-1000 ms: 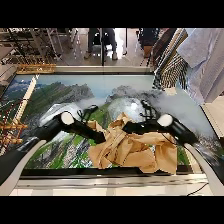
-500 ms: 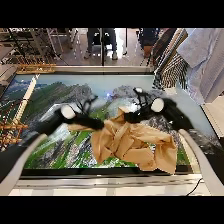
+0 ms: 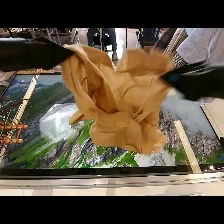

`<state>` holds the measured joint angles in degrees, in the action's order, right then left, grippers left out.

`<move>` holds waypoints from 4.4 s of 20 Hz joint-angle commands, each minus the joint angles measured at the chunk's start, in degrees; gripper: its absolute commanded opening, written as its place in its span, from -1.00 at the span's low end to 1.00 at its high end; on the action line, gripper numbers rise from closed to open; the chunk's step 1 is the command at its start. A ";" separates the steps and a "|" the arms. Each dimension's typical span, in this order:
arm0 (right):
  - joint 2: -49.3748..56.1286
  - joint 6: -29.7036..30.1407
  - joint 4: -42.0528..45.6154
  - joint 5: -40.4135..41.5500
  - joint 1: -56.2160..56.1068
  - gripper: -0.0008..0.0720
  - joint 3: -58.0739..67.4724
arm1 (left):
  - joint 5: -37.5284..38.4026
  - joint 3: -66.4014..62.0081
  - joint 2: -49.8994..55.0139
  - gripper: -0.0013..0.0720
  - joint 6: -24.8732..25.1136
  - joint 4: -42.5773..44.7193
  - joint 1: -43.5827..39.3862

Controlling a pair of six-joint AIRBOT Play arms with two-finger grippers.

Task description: Fold the clothes and pants, and hang the long-sleeved shirts on hangers.

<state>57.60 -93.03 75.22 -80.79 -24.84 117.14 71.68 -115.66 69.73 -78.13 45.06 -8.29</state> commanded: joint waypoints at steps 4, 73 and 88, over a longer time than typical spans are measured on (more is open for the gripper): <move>3.23 -1.05 5.60 11.61 -2.75 -0.90 -8.63 | 0.83 13.90 2.51 -0.93 -7.41 14.80 0.55; 31.50 2.21 5.31 21.53 -8.70 -0.89 -14.34 | -13.25 34.36 -1.33 -0.92 37.94 -4.59 40.79; 30.75 0.66 19.39 21.77 2.89 -0.90 -10.60 | 32.35 34.47 15.45 -0.93 53.48 -26.08 25.90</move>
<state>88.40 -92.18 94.19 -59.00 -22.57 106.37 100.49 -81.12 82.28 -25.06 21.37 20.67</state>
